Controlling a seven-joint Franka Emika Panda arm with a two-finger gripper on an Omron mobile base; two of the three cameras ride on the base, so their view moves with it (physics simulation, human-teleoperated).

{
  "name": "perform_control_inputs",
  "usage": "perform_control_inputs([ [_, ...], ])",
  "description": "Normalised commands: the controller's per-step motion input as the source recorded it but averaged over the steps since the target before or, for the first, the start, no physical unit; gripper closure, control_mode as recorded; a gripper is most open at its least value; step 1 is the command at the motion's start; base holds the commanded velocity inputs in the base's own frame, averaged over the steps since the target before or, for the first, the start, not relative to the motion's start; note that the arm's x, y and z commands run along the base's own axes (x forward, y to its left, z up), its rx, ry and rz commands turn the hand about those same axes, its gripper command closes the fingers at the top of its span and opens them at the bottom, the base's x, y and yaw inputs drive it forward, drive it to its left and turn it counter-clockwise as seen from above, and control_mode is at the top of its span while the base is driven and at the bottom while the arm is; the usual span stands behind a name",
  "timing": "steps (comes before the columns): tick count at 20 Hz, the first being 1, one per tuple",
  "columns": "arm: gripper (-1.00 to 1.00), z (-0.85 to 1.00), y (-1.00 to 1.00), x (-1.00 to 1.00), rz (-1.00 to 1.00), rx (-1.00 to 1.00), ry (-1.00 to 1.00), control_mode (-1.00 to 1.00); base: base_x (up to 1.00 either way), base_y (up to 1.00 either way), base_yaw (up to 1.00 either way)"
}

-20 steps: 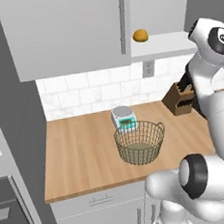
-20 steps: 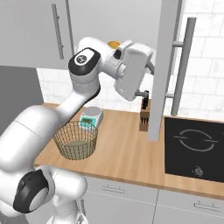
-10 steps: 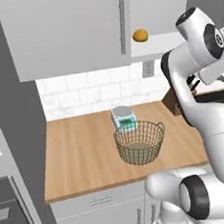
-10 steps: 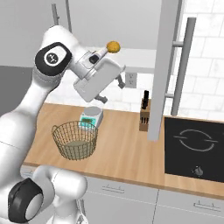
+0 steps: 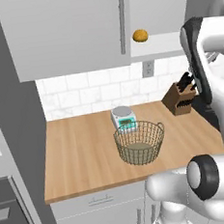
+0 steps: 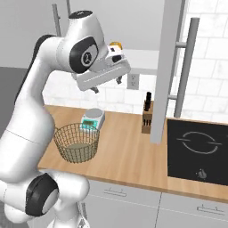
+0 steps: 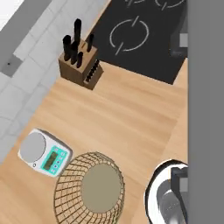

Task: Open the cabinet, pick up the bread from the cabinet and place it in the basket. Then move the basket to the dining counter.

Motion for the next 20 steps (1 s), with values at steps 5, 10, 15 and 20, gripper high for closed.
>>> perform_control_inputs([
  [5,-1.0,0.11,0.41,0.98,0.39,0.39,-0.26,-1.0,0.0,0.0,0.0],
  [10,-1.0,0.36,0.69,0.71,0.01,0.16,-0.3,-1.0,0.0,0.0,0.0],
  [15,-1.0,0.45,0.79,0.69,-0.29,0.01,-0.05,-1.0,0.0,0.0,0.0],
  [20,-1.0,0.05,0.11,0.77,-0.24,0.02,0.16,-1.0,0.0,0.0,0.0],
])
